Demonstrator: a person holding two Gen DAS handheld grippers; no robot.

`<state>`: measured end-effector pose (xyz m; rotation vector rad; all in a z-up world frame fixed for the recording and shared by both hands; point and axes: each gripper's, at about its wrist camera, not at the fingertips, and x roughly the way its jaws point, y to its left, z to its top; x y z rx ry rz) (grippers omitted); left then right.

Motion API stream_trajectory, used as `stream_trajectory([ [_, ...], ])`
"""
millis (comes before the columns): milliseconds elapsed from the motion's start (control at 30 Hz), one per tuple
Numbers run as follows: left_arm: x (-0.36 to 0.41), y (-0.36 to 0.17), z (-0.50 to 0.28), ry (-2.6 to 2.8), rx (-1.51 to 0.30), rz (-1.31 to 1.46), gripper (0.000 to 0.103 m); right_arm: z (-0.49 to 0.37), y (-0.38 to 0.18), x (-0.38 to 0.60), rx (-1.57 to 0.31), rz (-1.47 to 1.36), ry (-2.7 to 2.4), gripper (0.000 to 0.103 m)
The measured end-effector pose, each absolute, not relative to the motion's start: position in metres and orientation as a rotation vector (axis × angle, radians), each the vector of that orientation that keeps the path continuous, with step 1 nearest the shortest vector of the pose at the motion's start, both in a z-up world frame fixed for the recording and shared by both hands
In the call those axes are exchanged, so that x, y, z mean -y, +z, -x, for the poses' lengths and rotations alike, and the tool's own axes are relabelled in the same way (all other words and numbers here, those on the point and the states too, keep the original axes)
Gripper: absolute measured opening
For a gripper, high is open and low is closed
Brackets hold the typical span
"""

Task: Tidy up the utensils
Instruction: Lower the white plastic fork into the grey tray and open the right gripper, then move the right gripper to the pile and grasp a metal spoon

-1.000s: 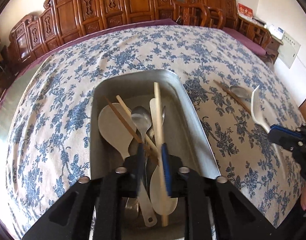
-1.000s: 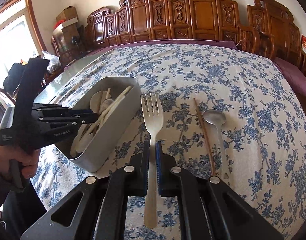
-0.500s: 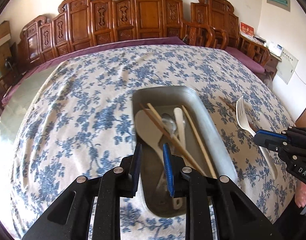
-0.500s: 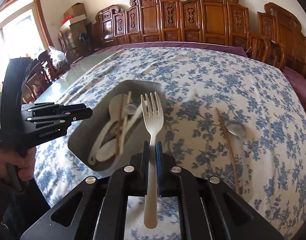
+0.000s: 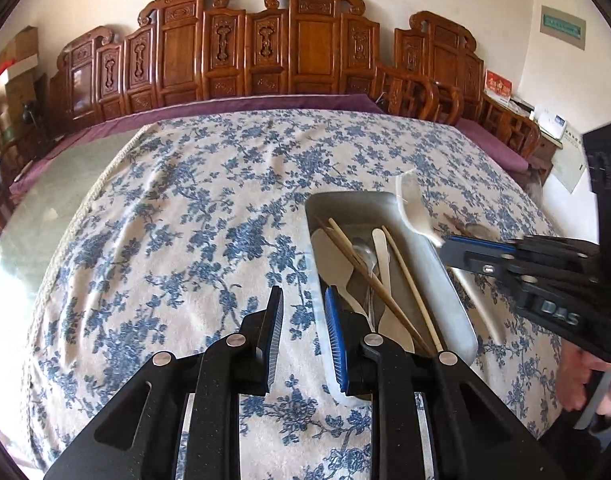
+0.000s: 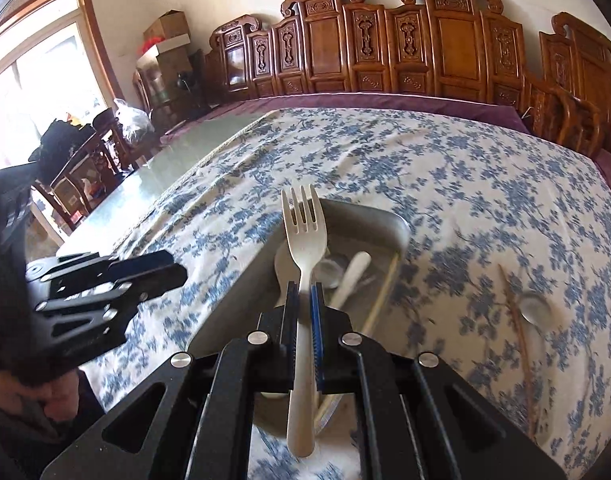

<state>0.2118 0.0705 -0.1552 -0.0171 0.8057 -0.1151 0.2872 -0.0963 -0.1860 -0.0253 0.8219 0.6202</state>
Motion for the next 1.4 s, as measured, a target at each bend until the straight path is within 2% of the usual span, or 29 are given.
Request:
stream_trajectory([
  [533, -0.077, -0.153, -0.207, -0.106, -0.806, 0.023, 0.020, -0.315, -0.229, 0.065, -0.925, 0.056, 0.567, 0.008],
  [833, -0.067, -0.154, -0.209, -0.119, -0.807, 0.016, 0.020, -0.314, -0.224, 0.077, -0.905, 0.040, 0.584, 0.008],
  [1233, -0.033, -0.145, -0.206, -0.149, -0.787, -0.009, 0.022, -0.304, -0.192, 0.176, -0.810, 0.104, 0.455, 0.008],
  [1300, -0.027, -0.143, -0.206, -0.157, -0.784, -0.014, 0.026, -0.306, -0.197, 0.200, -0.815, 0.132, 0.406, 0.015],
  [1400, -0.013, -0.140, -0.207, -0.180, -0.783, -0.022, 0.026, -0.310, -0.206, 0.231, -0.818, 0.132, 0.351, 0.017],
])
